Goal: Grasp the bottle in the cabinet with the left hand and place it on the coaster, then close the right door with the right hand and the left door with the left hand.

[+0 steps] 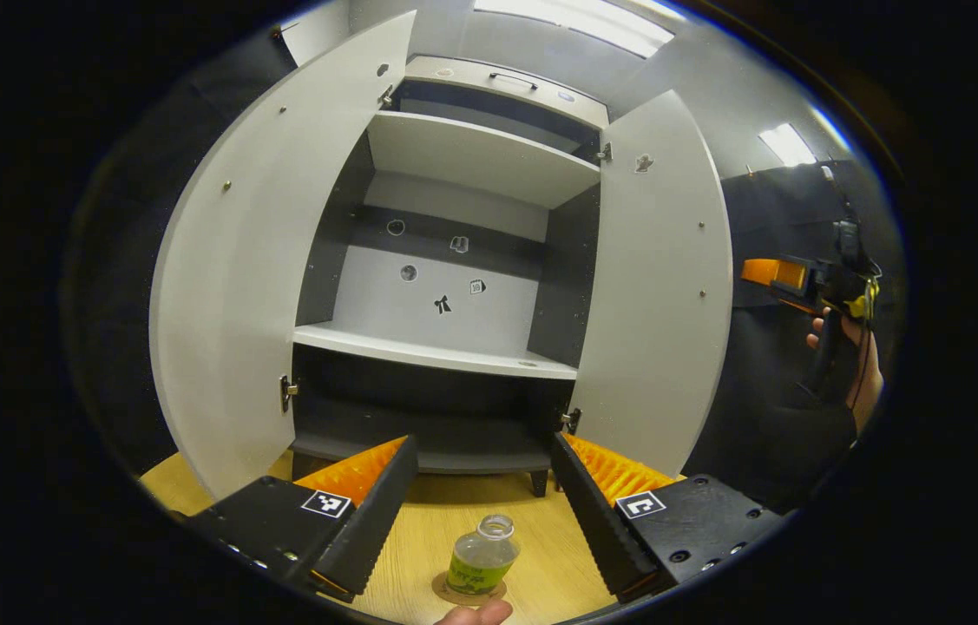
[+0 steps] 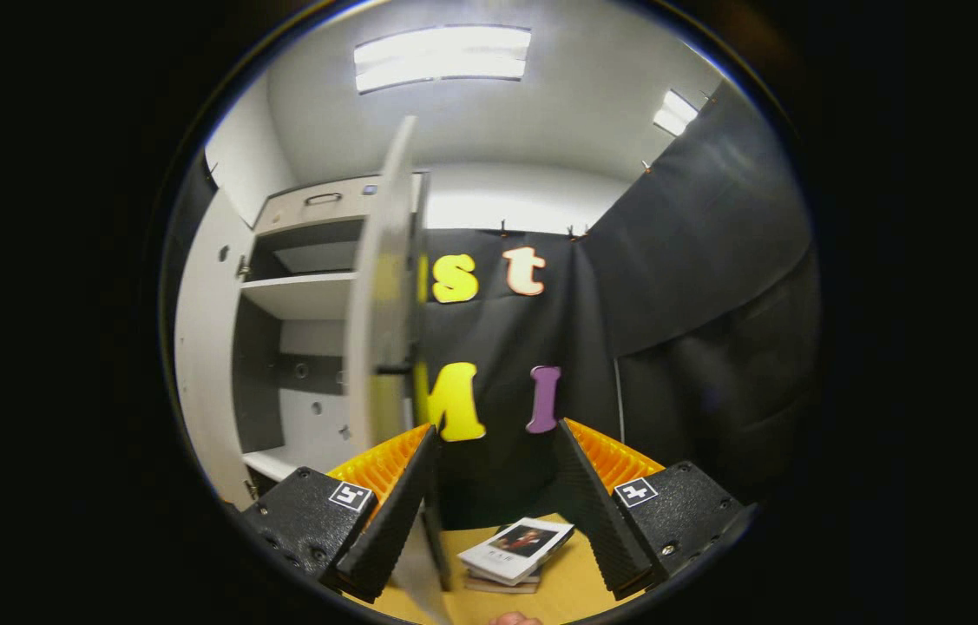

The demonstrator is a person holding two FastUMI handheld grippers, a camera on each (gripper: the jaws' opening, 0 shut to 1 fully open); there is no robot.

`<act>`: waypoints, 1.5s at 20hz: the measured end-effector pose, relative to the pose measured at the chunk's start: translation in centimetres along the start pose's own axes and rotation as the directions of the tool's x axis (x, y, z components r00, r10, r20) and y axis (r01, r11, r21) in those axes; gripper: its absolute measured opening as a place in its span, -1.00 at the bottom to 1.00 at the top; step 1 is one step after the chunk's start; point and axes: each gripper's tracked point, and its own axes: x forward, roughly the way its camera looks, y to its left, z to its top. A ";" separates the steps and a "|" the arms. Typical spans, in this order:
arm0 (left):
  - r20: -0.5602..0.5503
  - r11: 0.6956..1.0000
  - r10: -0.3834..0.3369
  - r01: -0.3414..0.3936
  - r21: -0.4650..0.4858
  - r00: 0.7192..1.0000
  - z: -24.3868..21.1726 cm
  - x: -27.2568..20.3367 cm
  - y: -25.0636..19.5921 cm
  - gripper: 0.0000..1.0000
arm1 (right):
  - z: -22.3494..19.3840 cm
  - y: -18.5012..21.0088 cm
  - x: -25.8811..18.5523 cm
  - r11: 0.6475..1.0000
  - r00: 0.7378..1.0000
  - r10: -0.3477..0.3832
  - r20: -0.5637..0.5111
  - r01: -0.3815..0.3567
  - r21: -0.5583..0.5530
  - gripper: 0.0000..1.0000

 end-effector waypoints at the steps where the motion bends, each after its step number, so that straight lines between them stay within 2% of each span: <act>1: 0.000 1.000 0.010 -0.010 0.000 1.000 -0.1 0.0 0.1 0.90 | -0.3 -0.1 0.8 1.000 1.000 -0.010 -0.023 0.010 0.008 0.68; 3: -0.001 1.000 0.030 -0.030 -0.009 1.000 -0.2 0.0 0.5 0.89 | -0.7 1.3 1.5 0.998 0.999 0.028 -0.040 -0.026 0.052 0.68; 8: 0.018 0.997 0.072 -0.073 0.009 0.997 0.7 -0.4 1.9 0.90 | -0.9 1.3 1.5 0.997 0.999 0.038 -0.026 -0.036 0.071 0.63; 12: 0.061 0.995 0.095 -0.097 0.027 0.994 1.8 -0.1 2.6 0.90 | -0.5 2.9 0.8 0.997 0.998 0.063 -0.029 -0.064 -0.030 0.63; 15: 0.060 0.995 0.093 -0.096 0.038 0.994 2.1 0.5 2.2 0.90 | -0.2 5.4 0.0 0.988 0.990 0.141 -0.016 -0.142 -0.064 0.63; 18: 0.025 0.996 0.071 -0.072 0.056 0.997 1.1 0.2 1.7 0.90 | -0.8 8.3 -0.3 0.970 0.970 0.241 -0.045 -0.241 -0.008 0.63; 21: 0.010 0.994 0.085 -0.086 0.073 0.996 0.8 -0.3 2.0 0.90 | -1.3 11.6 -0.3 0.937 0.936 0.349 -0.043 -0.347 0.035 0.63; 24: 0.010 0.990 0.105 -0.106 0.095 0.994 0.7 -1.2 2.6 0.90 | -1.7 13.4 0.3 0.918 0.918 0.395 -0.044 -0.393 0.046 0.63; 27: 0.003 0.989 0.111 -0.110 0.095 0.994 0.5 -1.1 2.7 0.89 | -2.4 14.5 1.0 0.893 0.892 0.449 -0.062 -0.450 -0.018 0.63; 30: -0.002 0.991 0.107 -0.106 0.081 0.994 0.5 -1.0 2.6 0.90 | -2.6 14.1 0.9 0.892 0.890 0.451 -0.071 -0.452 -0.009 0.67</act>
